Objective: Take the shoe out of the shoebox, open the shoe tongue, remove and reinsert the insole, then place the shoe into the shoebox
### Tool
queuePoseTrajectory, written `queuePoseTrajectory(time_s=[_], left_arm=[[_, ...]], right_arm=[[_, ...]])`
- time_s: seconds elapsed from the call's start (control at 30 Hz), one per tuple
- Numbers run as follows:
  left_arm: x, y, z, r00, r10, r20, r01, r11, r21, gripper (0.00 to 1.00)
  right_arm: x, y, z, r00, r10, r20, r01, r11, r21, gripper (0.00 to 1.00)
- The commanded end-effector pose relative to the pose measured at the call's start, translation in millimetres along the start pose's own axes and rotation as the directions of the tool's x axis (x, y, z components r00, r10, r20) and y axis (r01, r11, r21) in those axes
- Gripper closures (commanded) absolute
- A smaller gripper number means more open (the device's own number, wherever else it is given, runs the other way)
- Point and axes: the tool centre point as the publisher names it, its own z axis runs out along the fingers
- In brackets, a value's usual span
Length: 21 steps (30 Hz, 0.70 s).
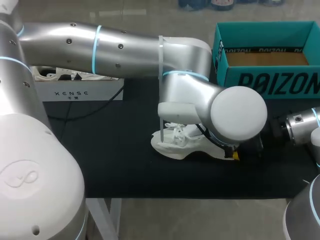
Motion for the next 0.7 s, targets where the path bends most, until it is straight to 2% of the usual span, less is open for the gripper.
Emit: queuePoseTrajectory(time_s=[0.03, 0.2, 0.43, 0.7], left_arm=[[-0.3, -1, 4, 1.000, -0.001, 0.000, 0.001, 1.000, 0.003, 1.00], [-1.0, 0, 7, 1.000, -0.002, -0.001, 0.002, 1.000, 0.002, 1.00], [-0.2, -2, -8, 1.000, -0.007, -0.003, 0.007, 0.999, 0.037, 1.00], [-3.2, -23, -38, 0.999, 0.007, -0.052, 0.001, 0.988, 0.153, 1.00]], right_arm=[[0.0, -3.5, 5, 1.000, 0.001, 0.002, -0.001, 1.000, 0.004, 1.00], [0.0, -3.5, 5, 1.000, 0.001, 0.002, -0.001, 1.000, 0.004, 1.00], [0.0, -3.5, 5, 1.000, 0.001, 0.002, -0.001, 1.000, 0.004, 1.00], [0.0, -3.5, 5, 1.000, 0.001, 0.002, -0.001, 1.000, 0.004, 1.00]])
